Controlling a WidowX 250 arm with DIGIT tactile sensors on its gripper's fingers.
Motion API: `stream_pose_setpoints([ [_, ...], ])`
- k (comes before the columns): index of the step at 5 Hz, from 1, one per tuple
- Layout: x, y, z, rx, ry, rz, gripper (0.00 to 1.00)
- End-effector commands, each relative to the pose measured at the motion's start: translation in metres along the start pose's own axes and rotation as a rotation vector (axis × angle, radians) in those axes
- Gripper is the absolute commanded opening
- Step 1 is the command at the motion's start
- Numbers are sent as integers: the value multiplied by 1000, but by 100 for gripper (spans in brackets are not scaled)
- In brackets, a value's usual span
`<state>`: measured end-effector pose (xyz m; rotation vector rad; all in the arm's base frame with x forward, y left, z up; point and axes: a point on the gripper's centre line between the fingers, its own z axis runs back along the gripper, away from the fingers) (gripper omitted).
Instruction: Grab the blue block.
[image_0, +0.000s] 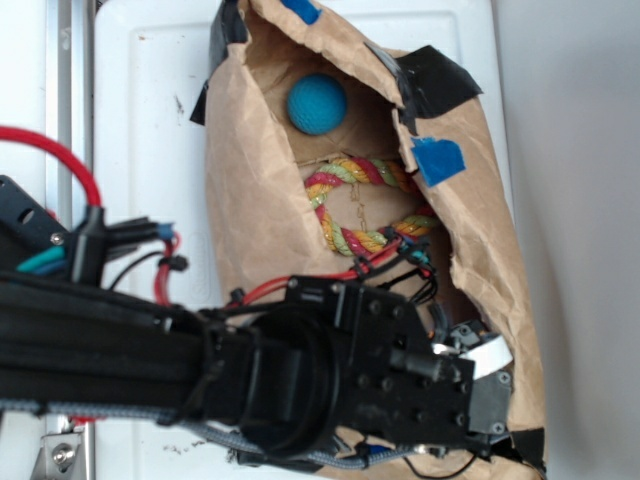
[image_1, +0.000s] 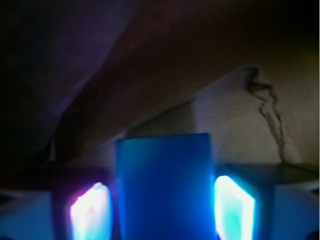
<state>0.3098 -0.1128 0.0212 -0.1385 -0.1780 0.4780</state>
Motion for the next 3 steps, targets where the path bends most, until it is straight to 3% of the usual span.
stream_pose_setpoints([
  [1,9,24,-3,-21,-15,-8,0],
  [2,15,55,10,-2,-42,-50,0],
  [3,21,95,29,-31,-20,-98,0],
])
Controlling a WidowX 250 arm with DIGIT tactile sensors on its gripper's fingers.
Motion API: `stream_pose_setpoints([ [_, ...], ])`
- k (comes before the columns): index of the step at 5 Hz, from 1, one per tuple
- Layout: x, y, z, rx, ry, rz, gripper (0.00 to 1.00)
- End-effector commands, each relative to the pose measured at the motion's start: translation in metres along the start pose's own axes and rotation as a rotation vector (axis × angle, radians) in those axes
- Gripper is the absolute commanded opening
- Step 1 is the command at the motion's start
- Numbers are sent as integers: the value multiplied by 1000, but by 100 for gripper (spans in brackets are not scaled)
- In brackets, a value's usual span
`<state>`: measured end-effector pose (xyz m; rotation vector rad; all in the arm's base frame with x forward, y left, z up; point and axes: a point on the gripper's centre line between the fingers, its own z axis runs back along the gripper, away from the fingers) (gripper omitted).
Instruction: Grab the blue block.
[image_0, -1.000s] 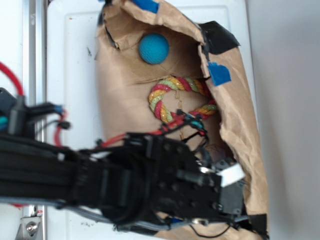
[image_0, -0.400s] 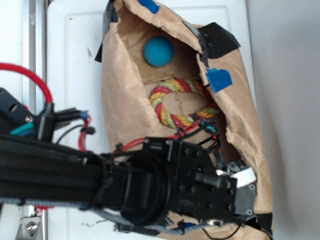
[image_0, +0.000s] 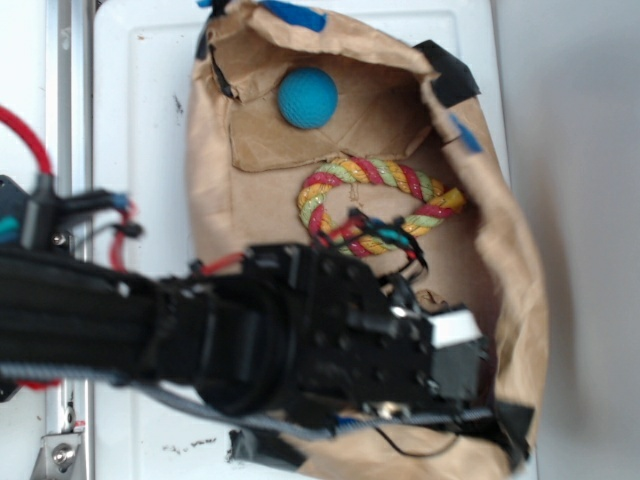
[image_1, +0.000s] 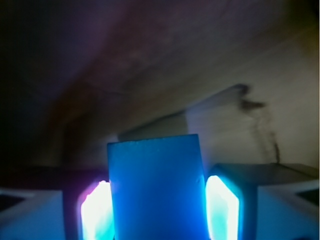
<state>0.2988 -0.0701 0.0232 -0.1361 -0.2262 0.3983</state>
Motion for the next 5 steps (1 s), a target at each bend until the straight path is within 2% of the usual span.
stream_pose_setpoints([
  [1,6,68,48,-46,25,-69,0],
  [2,22,60,67,-21,-53,-174,0],
  [3,29,47,85,50,-54,-256,0],
  [4,34,42,97,92,-64,-260,0],
  [5,35,38,111,60,-47,-290,0],
])
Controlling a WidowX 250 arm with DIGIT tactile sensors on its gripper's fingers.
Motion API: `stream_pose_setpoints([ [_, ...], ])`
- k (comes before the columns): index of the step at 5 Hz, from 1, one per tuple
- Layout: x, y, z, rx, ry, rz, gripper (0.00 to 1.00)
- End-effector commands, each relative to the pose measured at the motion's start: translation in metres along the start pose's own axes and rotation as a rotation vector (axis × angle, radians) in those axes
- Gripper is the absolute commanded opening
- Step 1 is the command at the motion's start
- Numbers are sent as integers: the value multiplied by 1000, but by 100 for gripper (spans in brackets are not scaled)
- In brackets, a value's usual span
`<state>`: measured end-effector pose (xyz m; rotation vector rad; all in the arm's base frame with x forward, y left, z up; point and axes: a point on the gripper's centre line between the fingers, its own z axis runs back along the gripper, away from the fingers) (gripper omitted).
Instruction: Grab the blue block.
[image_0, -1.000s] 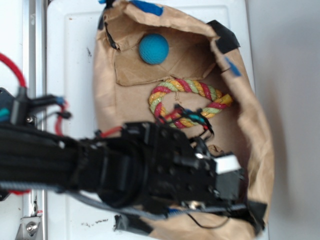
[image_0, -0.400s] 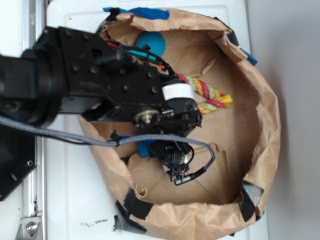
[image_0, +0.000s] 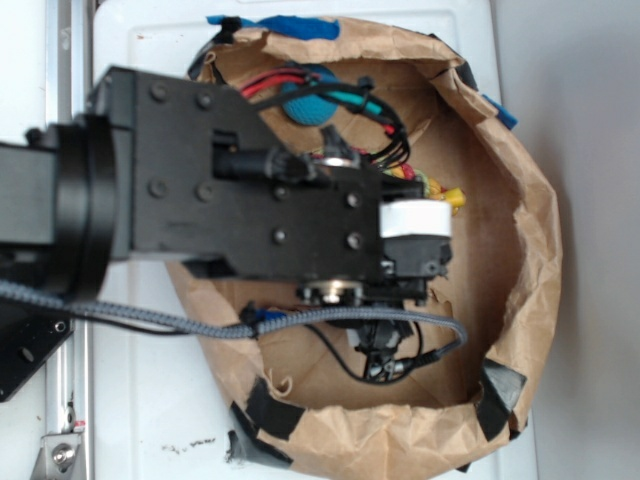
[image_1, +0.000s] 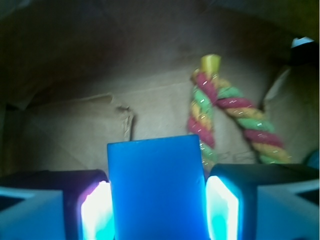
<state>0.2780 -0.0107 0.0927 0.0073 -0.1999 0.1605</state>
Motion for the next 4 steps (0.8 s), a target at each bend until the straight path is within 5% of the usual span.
stream_pose_setpoints([
  [1,18,-4,50,-60,-75,-47,0],
  [3,13,-3,68,-79,-70,-25,0],
  [4,12,-7,64,-49,-115,-44,0],
])
